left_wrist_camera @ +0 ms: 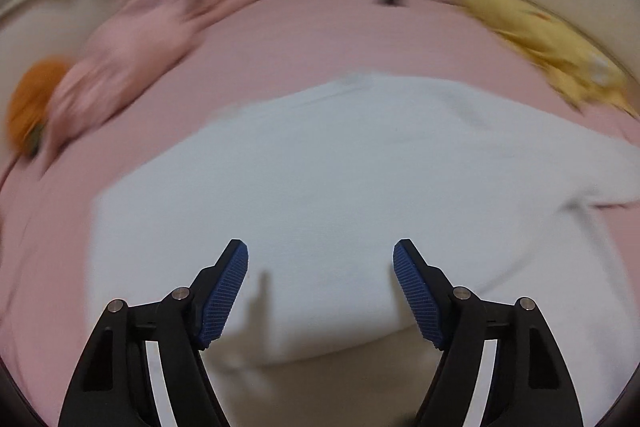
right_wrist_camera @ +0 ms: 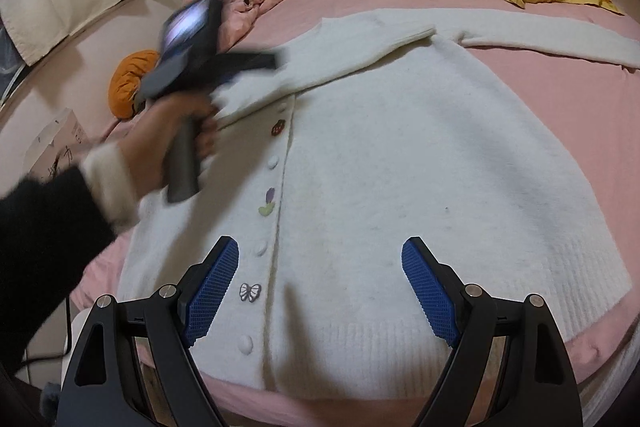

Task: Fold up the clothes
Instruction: 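Open the left tool to lay the sleeve down and withdraw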

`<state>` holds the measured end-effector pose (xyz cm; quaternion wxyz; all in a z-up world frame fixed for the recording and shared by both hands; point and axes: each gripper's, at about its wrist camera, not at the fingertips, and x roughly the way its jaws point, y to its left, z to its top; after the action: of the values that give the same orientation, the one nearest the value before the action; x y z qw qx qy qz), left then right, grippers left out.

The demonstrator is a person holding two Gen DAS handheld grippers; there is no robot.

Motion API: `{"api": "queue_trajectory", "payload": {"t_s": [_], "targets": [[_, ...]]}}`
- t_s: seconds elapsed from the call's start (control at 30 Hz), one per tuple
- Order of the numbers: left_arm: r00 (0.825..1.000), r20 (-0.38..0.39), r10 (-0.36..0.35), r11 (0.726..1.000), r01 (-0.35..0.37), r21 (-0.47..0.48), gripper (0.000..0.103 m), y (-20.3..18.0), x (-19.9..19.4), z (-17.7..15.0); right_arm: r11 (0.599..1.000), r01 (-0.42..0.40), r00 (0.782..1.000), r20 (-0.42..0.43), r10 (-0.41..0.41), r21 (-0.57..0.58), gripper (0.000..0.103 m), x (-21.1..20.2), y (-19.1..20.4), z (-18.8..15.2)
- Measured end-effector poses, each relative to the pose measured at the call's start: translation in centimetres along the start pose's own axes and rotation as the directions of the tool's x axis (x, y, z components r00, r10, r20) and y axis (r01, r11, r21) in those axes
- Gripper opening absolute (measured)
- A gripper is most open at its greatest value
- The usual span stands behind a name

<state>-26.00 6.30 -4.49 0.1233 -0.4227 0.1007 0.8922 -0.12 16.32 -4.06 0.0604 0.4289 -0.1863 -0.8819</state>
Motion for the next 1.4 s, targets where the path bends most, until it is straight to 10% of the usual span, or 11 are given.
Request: {"api": "queue_trajectory", "payload": {"t_s": [0.2,0.43,0.63,0.8,0.93,1.4], "targets": [[0.987,-0.144,-0.073,0.992,0.087,0.091,0.082,-10.0,5.6,1.3,0.999,-0.016,1.0,0.015,0.015,0.048,0.084,-0.5,-1.1,0.3],[0.998,-0.038,-0.046,0.999,0.047,0.025,0.08,-11.5,3.2,3.2,0.993,-0.069,0.997,0.032,0.066,0.098,0.084,-1.0,-1.6,0.8],[0.989,-0.145,0.001,0.993,0.017,0.118,0.095,-15.5,7.8,3.3,0.991,-0.074,0.997,0.039,0.07,0.108,0.084,-1.2,-1.7,1.0],[0.983,-0.182,-0.02,0.998,0.029,0.051,0.087,-13.4,5.1,4.6,0.995,-0.056,0.995,0.082,0.049,0.082,0.084,-2.3,-1.5,1.3],[0.994,-0.069,0.08,0.994,-0.075,0.076,0.087,-9.0,-2.4,3.2,1.0,-0.013,0.99,0.143,0.011,0.01,0.084,-3.6,-0.1,1.2],[0.991,-0.08,0.105,0.982,-0.116,-0.148,0.092,5.1,-18.8,-16.1,0.952,0.22,0.945,0.291,-0.152,-0.215,0.084,-7.1,5.1,-2.6]]}}
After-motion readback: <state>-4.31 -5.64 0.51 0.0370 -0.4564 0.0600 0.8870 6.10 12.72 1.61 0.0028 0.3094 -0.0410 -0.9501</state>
